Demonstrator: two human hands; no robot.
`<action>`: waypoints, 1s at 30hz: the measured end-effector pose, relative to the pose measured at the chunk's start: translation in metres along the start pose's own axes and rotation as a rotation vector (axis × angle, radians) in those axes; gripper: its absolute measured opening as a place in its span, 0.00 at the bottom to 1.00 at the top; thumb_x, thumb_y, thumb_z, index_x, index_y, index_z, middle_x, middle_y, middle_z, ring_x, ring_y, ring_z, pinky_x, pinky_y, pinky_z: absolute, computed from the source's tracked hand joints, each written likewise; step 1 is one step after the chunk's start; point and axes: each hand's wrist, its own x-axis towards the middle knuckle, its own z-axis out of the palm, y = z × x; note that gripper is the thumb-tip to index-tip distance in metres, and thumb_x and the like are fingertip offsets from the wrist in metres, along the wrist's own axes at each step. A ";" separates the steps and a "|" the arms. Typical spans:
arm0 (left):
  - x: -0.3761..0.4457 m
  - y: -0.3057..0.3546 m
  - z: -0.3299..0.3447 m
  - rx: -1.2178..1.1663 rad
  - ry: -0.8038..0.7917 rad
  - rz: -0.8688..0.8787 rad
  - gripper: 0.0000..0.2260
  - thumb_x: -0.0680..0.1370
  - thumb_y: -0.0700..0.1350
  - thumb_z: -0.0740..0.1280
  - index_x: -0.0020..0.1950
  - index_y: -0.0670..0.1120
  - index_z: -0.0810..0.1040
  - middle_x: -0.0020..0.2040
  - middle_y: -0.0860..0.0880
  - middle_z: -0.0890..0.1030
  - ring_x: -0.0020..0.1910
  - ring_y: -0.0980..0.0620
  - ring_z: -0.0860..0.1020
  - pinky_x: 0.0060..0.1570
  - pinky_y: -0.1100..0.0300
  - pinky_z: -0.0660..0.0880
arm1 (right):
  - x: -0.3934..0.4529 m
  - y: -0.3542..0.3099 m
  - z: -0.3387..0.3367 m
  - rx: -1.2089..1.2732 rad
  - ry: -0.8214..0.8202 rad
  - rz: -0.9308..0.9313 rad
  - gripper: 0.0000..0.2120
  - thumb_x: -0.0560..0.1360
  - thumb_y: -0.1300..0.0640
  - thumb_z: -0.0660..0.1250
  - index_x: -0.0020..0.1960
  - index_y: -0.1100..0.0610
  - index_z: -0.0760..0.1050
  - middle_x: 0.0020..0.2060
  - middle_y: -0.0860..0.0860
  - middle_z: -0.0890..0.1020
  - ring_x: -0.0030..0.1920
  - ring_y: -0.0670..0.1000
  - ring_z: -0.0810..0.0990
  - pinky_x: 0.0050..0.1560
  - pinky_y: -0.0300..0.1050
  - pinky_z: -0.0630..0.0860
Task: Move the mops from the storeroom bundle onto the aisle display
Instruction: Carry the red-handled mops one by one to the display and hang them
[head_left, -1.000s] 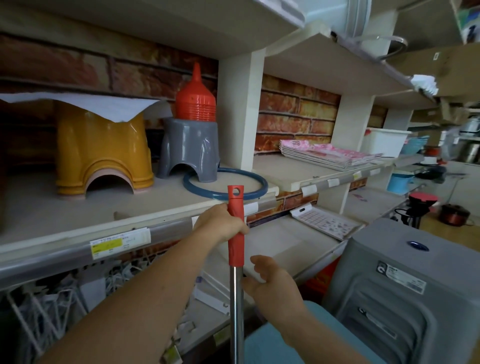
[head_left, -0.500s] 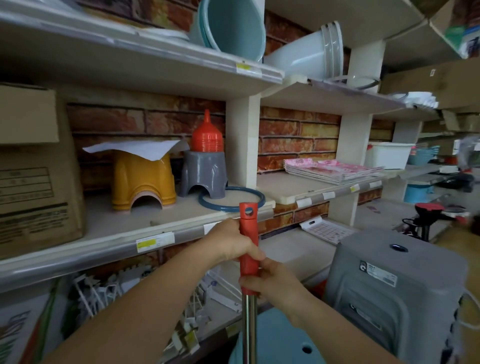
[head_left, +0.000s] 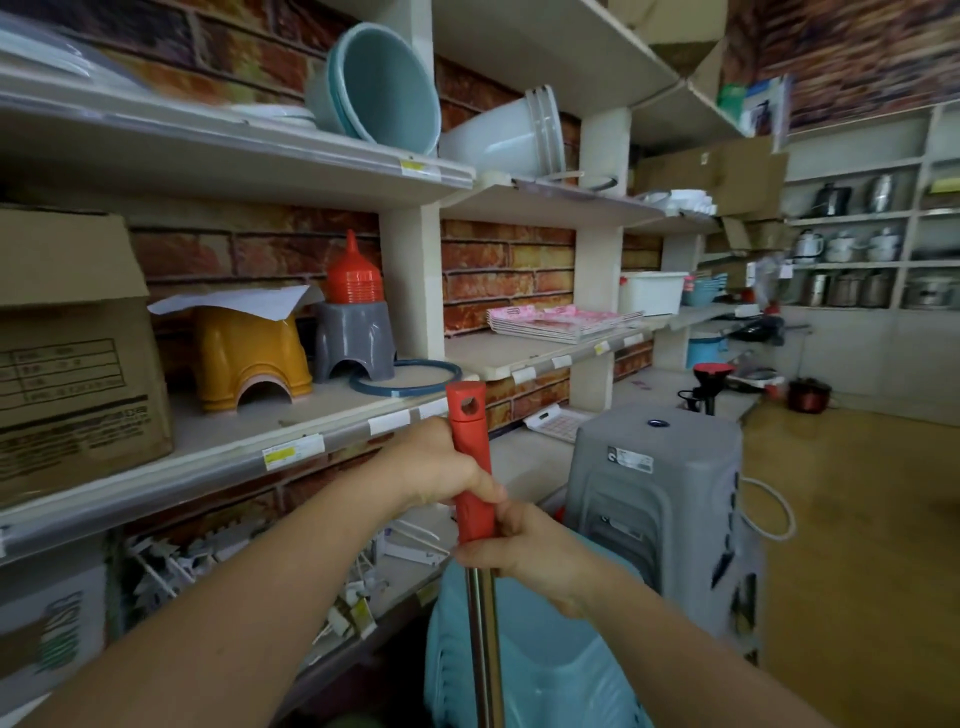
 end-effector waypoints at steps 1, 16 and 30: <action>-0.009 0.004 0.001 0.009 -0.010 0.007 0.17 0.56 0.46 0.79 0.41 0.46 0.80 0.45 0.45 0.83 0.47 0.46 0.82 0.52 0.50 0.79 | -0.011 -0.003 0.002 -0.003 0.006 -0.001 0.15 0.72 0.66 0.67 0.58 0.56 0.74 0.43 0.47 0.79 0.45 0.44 0.77 0.52 0.37 0.73; -0.138 0.071 0.047 0.197 0.105 0.205 0.14 0.69 0.52 0.73 0.34 0.45 0.72 0.33 0.50 0.75 0.34 0.53 0.74 0.35 0.61 0.69 | -0.142 -0.018 0.005 -0.145 0.052 -0.070 0.09 0.74 0.58 0.66 0.40 0.48 0.68 0.34 0.46 0.69 0.37 0.44 0.69 0.41 0.37 0.66; -0.205 0.200 0.049 0.046 0.185 0.476 0.12 0.69 0.51 0.73 0.35 0.49 0.72 0.35 0.50 0.76 0.39 0.50 0.76 0.49 0.52 0.75 | -0.253 -0.095 -0.042 0.005 0.197 -0.344 0.06 0.76 0.63 0.64 0.45 0.54 0.69 0.35 0.50 0.75 0.37 0.46 0.75 0.43 0.38 0.74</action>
